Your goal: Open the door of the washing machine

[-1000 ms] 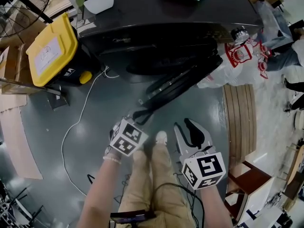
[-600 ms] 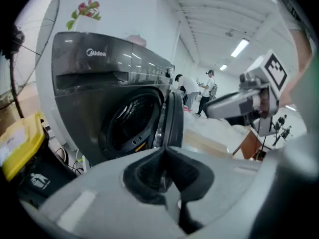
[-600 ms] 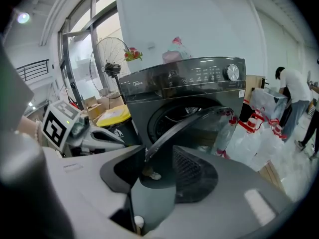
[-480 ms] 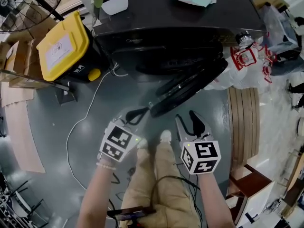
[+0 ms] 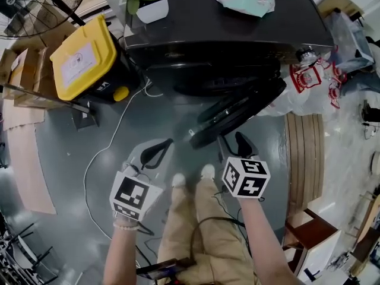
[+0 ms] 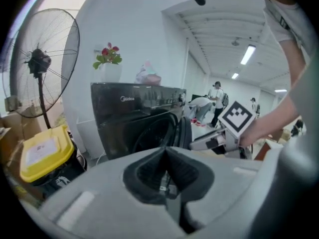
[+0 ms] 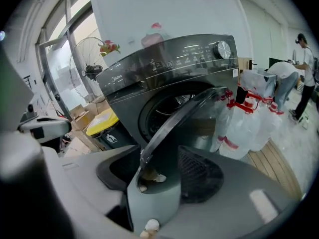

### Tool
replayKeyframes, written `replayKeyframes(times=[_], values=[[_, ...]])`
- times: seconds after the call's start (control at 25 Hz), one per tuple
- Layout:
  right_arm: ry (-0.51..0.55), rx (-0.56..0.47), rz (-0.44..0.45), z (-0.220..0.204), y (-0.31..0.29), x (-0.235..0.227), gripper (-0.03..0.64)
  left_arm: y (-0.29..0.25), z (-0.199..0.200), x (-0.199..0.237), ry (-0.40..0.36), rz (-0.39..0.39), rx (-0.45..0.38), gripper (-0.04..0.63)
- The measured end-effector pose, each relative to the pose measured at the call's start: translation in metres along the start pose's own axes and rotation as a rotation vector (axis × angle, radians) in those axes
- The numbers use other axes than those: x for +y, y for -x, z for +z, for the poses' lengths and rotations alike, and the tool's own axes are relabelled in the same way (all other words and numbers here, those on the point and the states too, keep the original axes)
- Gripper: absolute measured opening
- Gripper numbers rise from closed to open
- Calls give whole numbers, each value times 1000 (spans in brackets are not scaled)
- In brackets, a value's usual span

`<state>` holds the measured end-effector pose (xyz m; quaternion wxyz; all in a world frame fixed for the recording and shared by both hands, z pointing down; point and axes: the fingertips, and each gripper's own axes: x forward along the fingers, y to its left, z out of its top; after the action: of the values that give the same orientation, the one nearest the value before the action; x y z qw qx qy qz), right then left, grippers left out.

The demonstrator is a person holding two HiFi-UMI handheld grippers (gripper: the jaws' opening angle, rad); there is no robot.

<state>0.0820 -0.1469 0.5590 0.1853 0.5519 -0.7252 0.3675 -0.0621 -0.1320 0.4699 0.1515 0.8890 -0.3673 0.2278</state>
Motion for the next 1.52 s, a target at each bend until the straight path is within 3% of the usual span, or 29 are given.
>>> replayKeyframes(times=[0.24, 0.48, 0.6, 0.92, 1.52], values=[[-127, -3, 0, 1, -15, 1, 229, 15, -4, 6, 5, 51, 7, -5], [-145, -1, -70, -2, -24, -2, 229, 30, -3, 10, 38, 84, -9, -6], [-134, -11, -73, -4, -24, -2, 229, 37, -5, 9, 69, 95, 1, -6], [-95, -15, -73, -6, -20, -2, 229, 47, 3, 11, 36, 97, -11, -6], [-15, 9, -129, -36, 26, -30, 209, 39, 20, -11, -51, -1, -46, -6]])
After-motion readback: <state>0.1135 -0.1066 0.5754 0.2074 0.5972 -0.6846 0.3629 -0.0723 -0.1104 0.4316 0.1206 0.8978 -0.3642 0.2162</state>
